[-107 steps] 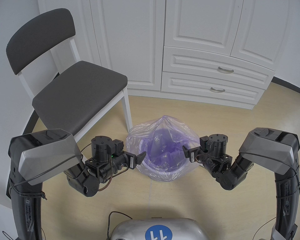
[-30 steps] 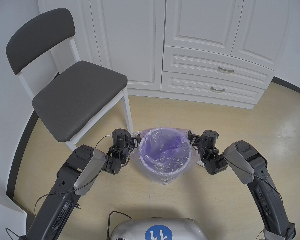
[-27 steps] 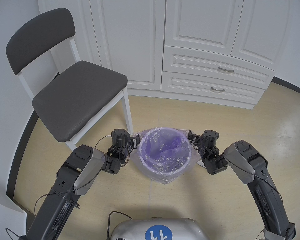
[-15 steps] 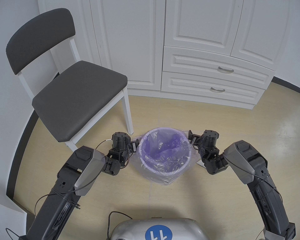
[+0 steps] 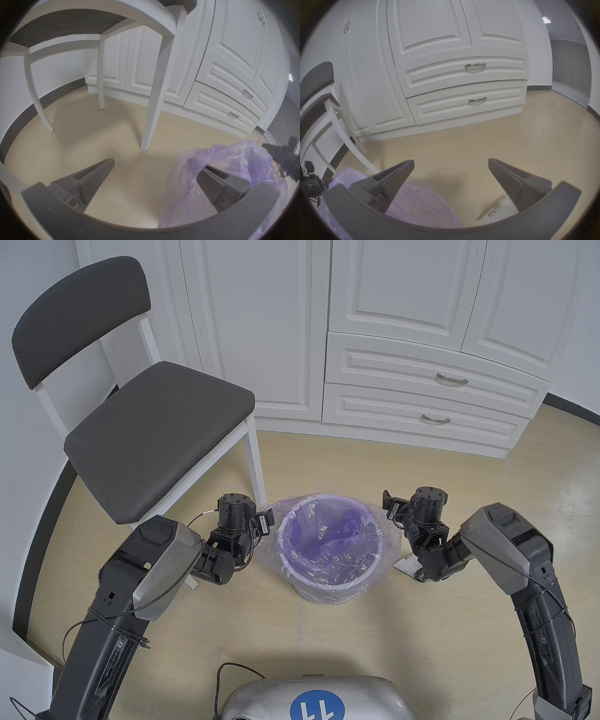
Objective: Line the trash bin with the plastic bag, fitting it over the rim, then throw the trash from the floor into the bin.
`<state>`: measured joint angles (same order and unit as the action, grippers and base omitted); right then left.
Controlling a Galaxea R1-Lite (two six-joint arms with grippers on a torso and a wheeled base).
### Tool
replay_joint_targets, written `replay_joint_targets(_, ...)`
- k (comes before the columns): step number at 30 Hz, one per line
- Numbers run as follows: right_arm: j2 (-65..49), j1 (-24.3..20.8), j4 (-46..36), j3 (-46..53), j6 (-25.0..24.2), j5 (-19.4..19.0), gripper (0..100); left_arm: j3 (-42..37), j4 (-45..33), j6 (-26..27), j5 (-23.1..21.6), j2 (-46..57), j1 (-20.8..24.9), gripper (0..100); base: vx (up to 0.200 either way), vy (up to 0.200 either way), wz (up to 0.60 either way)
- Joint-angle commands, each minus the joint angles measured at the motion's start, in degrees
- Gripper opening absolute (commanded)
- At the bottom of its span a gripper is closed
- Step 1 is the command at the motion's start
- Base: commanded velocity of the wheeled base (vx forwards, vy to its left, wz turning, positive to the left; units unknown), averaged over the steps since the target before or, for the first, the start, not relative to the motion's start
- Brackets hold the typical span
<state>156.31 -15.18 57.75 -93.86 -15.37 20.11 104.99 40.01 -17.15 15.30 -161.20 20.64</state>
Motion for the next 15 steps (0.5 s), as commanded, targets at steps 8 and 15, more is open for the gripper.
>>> replay_joint_targets(8, -20.43, 2.17, -13.36, 20.29, 4.91, -5.61, 100, -29.31, 14.66, -0.07, -0.09, 13.63, 0.72, 100, 0.0, 0.0, 0.0)
replay_joint_targets(15, -19.37, 2.43, -23.03, 21.52, 5.0, -10.97, 100, -39.07, 20.64, 0.01, -2.2, 16.62, 1.07, 100, 0.0, 0.0, 0.0)
